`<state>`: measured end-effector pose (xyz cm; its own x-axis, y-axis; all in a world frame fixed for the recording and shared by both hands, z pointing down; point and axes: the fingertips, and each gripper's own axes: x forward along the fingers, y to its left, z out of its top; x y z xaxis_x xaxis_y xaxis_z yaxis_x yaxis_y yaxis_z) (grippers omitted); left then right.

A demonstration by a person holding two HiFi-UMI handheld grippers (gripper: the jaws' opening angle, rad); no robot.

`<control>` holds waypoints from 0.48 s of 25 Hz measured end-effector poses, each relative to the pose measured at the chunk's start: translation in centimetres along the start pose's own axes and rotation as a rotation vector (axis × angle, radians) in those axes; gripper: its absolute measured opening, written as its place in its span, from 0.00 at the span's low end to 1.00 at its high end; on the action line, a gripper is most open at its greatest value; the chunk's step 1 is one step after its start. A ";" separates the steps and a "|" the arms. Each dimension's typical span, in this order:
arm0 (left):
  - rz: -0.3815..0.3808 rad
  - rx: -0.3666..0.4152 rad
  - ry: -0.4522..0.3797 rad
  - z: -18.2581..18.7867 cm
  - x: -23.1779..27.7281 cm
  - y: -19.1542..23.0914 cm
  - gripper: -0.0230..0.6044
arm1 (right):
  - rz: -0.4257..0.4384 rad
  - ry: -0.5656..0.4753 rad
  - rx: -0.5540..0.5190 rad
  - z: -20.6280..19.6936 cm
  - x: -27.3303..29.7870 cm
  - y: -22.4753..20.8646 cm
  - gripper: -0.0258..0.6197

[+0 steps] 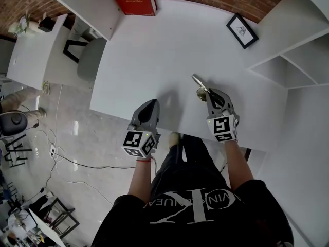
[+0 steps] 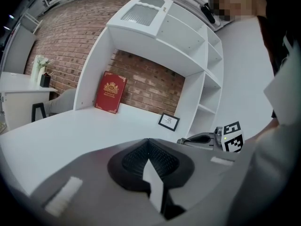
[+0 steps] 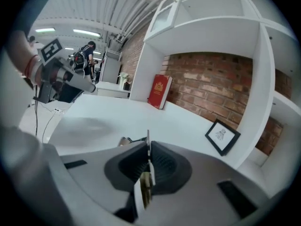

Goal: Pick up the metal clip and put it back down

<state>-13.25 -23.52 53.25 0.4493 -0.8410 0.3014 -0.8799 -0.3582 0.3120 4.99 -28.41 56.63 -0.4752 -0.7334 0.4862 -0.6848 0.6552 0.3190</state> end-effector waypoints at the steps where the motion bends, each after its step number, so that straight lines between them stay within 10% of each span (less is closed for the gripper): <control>1: -0.001 -0.001 0.001 0.0 0.0 0.0 0.05 | 0.008 0.004 -0.015 -0.1 0.1 0.2 0.07; 12: -0.014 0.009 -0.011 0.5 -0.4 -0.5 0.05 | 0.137 0.058 -0.130 -1.1 0.4 3.5 0.08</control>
<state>-13.01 -23.23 52.49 0.4601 -0.8401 0.2873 -0.8749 -0.3738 0.3079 3.02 -26.23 58.80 -0.5238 -0.6264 0.5773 -0.5371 0.7688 0.3470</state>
